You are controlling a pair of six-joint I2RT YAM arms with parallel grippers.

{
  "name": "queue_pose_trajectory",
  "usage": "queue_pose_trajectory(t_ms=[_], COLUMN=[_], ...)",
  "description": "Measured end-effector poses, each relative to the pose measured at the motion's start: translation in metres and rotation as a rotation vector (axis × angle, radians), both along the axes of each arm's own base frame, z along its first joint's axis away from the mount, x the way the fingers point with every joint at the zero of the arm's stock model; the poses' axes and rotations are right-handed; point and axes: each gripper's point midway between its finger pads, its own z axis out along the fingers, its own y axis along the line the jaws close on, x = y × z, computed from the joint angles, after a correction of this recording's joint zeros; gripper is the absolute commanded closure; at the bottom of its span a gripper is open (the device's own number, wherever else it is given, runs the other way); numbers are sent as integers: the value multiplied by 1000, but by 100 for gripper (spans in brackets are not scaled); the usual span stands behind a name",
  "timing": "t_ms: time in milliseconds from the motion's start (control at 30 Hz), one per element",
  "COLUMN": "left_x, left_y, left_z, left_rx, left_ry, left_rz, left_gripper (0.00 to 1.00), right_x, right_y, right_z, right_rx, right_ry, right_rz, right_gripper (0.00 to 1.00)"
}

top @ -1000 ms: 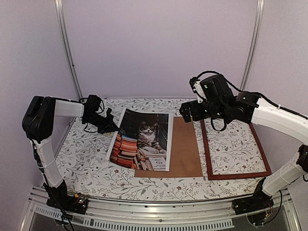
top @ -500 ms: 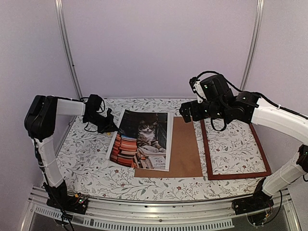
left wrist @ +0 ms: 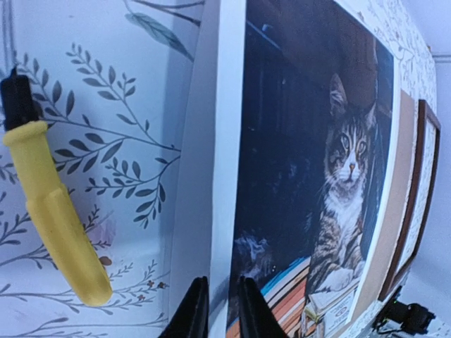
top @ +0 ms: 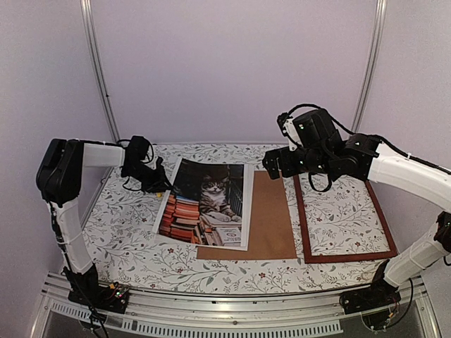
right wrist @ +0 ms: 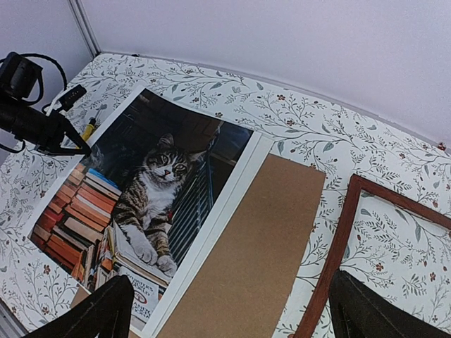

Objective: Take the photo out of the frame
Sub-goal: Place the photo on the glass panel, then reset both arms

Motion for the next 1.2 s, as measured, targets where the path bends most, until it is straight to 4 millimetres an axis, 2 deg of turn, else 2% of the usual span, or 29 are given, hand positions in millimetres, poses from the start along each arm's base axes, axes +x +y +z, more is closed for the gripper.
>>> queue_pose_trajectory(t_ms=[233,400,567,800,1000,1200], left_x=[3,6,9,16,13,1], left_y=[5,9,12,8,-10,-33], left_z=[2,5,20,65,103,139], left_rx=[29,60,94,129,146,151], left_ry=[-9,-22,-51,-161,-262,-364], left_rz=[3,3,9,4,-33,-84], left_gripper=[43,1,1,1,1,1], right_x=[0,0,0,0,-3,-7], right_y=[0,0,0,0,-4,-14], right_z=[0,0,0,1,3,14], right_rx=[1,1,5,18,50,111], right_ry=[0,0,2,0,-12,-56], right_rz=[0,0,-2,-8,-19,-44], right_gripper=[1,1,1,1,1,1])
